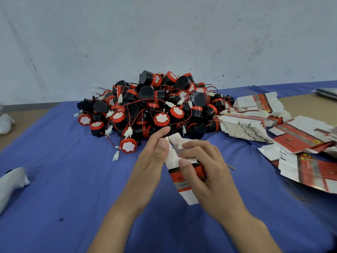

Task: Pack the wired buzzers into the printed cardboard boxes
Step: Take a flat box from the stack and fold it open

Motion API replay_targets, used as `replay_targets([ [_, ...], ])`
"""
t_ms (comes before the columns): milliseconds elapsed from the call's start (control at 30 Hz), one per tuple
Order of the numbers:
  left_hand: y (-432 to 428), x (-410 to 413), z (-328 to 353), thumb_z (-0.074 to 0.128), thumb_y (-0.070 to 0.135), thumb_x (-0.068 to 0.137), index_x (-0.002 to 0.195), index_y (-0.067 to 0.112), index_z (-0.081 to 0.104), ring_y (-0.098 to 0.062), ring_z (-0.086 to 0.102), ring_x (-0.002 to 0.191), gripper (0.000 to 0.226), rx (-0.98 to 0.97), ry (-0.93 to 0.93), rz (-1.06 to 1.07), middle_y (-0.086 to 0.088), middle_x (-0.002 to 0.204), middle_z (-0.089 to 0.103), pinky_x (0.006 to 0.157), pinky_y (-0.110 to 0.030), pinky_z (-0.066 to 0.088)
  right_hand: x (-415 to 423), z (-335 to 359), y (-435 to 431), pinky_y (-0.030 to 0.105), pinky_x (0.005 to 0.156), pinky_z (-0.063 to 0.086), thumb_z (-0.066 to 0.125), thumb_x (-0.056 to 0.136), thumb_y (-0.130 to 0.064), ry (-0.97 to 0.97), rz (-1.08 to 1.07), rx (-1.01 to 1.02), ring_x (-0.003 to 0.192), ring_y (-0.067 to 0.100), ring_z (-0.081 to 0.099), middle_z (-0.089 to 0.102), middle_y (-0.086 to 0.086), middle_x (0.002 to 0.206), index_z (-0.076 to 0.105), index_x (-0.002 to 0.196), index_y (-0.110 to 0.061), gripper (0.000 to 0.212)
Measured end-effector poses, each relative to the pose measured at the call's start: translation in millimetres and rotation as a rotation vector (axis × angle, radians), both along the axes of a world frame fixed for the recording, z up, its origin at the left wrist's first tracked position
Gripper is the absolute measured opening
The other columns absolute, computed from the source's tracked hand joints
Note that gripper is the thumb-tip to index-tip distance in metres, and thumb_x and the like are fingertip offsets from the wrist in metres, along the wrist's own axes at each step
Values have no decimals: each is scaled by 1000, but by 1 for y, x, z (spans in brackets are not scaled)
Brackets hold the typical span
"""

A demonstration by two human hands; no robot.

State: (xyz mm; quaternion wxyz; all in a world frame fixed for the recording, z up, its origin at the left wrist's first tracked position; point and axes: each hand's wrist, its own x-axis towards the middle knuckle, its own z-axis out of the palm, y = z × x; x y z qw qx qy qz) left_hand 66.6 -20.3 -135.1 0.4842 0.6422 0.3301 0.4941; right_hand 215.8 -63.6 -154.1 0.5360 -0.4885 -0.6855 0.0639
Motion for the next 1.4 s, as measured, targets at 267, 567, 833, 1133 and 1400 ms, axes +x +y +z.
replay_targets([
  [267,-9,-1,2,57,69,77,137,44,48,13,61,107,65,60,56,-39,35,115,63,78,-3,47,1,0,-1,18,94,40,45,98,-46,-20,2,17,117,15,51,55,-22,109,62,100,-25,28],
  [567,-8,-3,3,62,59,79,118,39,60,-7,65,111,43,17,7,-92,12,118,68,86,-16,52,2,0,-1,17,96,39,47,99,-43,-48,-14,116,118,13,51,57,-15,112,60,93,-21,27],
  [833,-5,-6,0,68,49,85,112,29,61,-13,71,96,34,21,-6,-89,6,105,70,78,-20,56,-1,-1,-2,19,94,44,50,97,-41,-42,21,82,121,12,53,47,-20,125,58,110,-28,21],
  [1133,-8,0,-3,61,40,91,116,37,61,-9,70,92,26,48,-32,-62,9,104,69,75,-19,56,-1,-4,-3,18,97,44,45,96,-50,41,62,-15,129,14,49,42,-20,137,38,135,-39,41],
  [1400,-10,6,-4,57,44,94,120,33,62,-12,69,101,29,61,-102,-14,5,111,70,81,-24,57,-2,-1,-3,24,94,47,46,94,-46,76,62,-15,126,17,51,45,-24,132,47,126,-40,33],
])
